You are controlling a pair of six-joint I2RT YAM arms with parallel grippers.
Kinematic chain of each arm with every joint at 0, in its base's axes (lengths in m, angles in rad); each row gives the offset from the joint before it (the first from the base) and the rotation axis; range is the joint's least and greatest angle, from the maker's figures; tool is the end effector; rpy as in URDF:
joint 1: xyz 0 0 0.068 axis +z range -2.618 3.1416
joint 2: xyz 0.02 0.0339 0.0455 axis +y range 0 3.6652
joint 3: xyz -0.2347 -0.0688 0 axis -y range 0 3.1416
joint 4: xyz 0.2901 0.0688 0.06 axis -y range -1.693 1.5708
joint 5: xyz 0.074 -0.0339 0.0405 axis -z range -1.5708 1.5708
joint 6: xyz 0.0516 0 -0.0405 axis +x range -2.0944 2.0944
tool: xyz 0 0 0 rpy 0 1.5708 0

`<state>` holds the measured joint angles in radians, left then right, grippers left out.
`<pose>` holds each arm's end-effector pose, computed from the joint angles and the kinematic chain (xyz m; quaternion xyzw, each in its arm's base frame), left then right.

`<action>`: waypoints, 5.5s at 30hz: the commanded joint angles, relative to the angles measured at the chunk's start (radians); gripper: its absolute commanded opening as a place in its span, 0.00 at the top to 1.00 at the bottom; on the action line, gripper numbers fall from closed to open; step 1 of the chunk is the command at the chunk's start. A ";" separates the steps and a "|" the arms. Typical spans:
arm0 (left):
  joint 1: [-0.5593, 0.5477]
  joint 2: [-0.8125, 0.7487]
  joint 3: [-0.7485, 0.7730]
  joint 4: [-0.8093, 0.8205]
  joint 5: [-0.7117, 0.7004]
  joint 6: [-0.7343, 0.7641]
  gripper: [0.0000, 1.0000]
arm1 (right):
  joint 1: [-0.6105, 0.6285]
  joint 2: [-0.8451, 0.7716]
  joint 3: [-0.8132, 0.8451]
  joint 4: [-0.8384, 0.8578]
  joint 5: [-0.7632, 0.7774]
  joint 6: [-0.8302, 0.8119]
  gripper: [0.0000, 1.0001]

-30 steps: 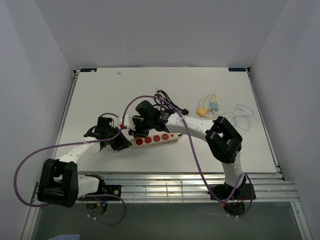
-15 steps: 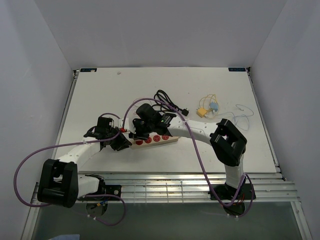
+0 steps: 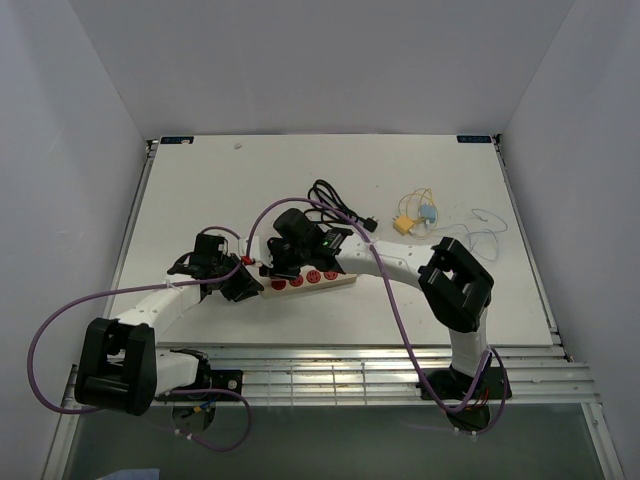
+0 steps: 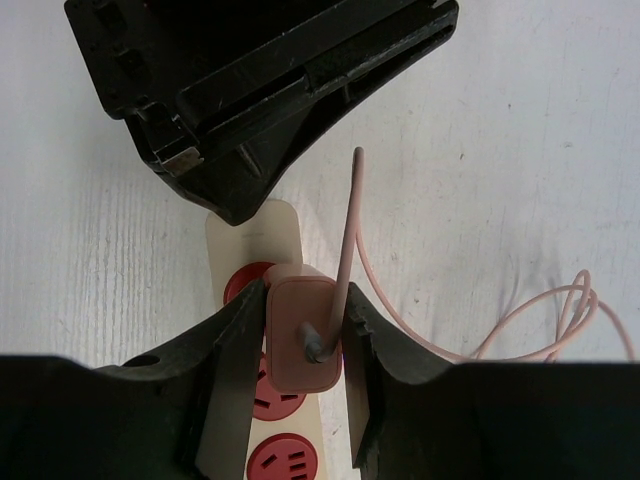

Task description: Insert the plug

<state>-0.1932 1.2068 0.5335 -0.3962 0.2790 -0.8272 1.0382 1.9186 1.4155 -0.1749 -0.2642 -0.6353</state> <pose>0.2525 -0.0639 0.0904 -0.2663 0.9223 -0.2375 0.1486 0.2319 0.4199 0.1692 -0.7020 0.5568 0.2020 0.3955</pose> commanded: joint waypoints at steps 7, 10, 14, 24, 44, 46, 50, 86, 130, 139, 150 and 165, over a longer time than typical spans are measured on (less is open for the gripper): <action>0.005 -0.007 -0.020 -0.016 -0.031 0.016 0.66 | 0.005 0.000 -0.003 0.029 -0.038 0.013 0.92; 0.003 -0.007 -0.017 -0.018 -0.027 0.016 0.66 | 0.005 -0.004 -0.012 0.026 -0.044 0.014 0.92; 0.005 -0.007 -0.017 -0.021 -0.027 0.016 0.66 | 0.008 0.013 -0.010 0.018 -0.052 0.020 0.92; 0.005 -0.012 -0.018 -0.020 -0.027 0.016 0.66 | 0.013 0.065 -0.038 0.029 0.032 0.000 0.92; 0.003 -0.001 -0.010 -0.024 -0.034 0.022 0.66 | -0.075 0.025 -0.193 0.100 -0.098 -0.050 0.92; 0.005 0.003 -0.009 -0.021 -0.032 0.025 0.66 | -0.075 0.040 -0.179 0.098 -0.112 -0.058 0.92; 0.005 0.011 -0.006 -0.020 -0.029 0.028 0.66 | -0.073 0.057 -0.171 0.083 -0.116 -0.073 0.92; 0.005 0.060 -0.006 -0.001 -0.012 0.036 0.70 | -0.037 0.141 -0.365 0.305 -0.009 0.008 0.92; 0.003 0.149 0.003 0.005 0.019 0.051 0.76 | -0.067 0.404 -0.604 0.526 0.005 0.273 0.92; 0.003 0.172 -0.003 0.033 0.042 0.053 0.77 | 0.005 0.393 -0.750 0.634 0.144 0.399 0.92; 0.001 0.172 -0.006 0.046 0.063 0.056 0.78 | 0.092 0.456 -0.747 0.644 0.327 0.425 0.92; -0.011 0.085 -0.012 0.059 0.060 0.054 0.78 | 0.122 0.194 -0.781 0.649 0.444 0.461 0.92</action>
<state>-0.1680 1.2793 0.5591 -0.3275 0.3408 -0.7685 1.1362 2.0380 0.7700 1.2404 0.1318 -0.2947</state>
